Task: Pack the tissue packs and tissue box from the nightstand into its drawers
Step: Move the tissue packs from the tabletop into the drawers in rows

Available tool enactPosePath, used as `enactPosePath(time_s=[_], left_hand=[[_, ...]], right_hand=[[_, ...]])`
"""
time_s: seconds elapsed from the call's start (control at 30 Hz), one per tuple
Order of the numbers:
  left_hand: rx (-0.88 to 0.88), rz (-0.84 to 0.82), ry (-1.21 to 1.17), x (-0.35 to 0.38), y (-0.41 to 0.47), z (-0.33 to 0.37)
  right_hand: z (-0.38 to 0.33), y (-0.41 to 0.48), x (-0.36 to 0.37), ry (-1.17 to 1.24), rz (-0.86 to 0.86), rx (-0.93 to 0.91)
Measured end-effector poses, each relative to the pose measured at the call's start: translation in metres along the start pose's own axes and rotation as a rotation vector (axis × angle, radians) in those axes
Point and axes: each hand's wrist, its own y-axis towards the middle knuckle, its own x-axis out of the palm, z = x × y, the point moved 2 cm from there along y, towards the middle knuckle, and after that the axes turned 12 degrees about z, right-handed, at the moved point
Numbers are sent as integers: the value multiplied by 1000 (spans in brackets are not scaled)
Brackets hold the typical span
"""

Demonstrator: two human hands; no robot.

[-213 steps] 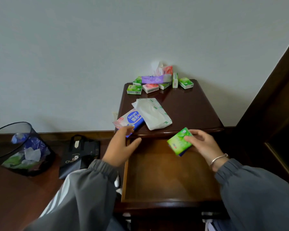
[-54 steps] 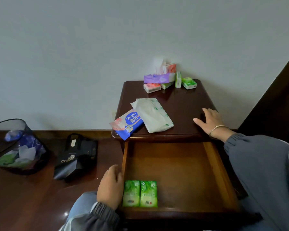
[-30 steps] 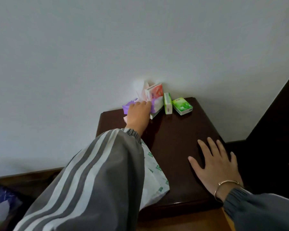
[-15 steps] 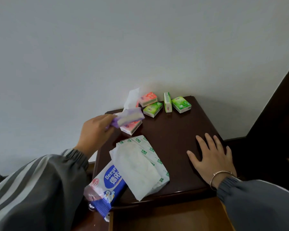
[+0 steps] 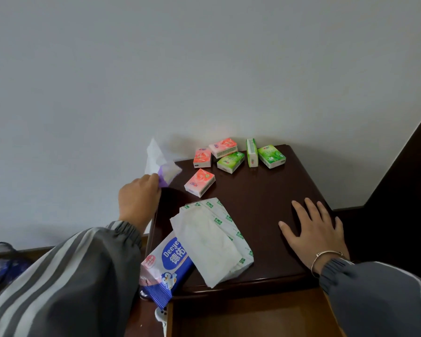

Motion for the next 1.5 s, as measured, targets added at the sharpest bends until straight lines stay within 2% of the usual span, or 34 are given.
enactPosePath(time_s=[0.07, 0.17, 0.5, 0.63, 0.8, 0.87, 0.97, 1.13, 1.3, 1.5], left_hand=[[2, -200, 110, 15, -4, 14], [-10, -333, 86, 30, -4, 37], [17, -393, -242, 37, 21, 89], [-97, -445, -380, 37, 31, 82], [-218, -253, -490, 39, 63, 84], [-143, -263, -538, 48, 75, 100], [0, -372, -522, 66, 89, 126], [99, -620, -308, 98, 99, 147], [157, -498, -284, 99, 96, 152], [123, -371, -458, 88, 79, 163]], right_hand=[[3, -2, 1, 6, -5, 7], [2, -7, 2, 19, -17, 8], [1, -12, 0, 25, -16, -1], [1, -12, 2, 10, -13, -1], [0, -11, 2, 7, -17, 2], [1, -11, 3, 12, -18, 5], [1, -12, 2, 20, -21, 8], [1, -13, 2, 31, -32, 4], [1, -13, 1, 33, -31, -8], [1, -14, 1, 49, -39, 1]])
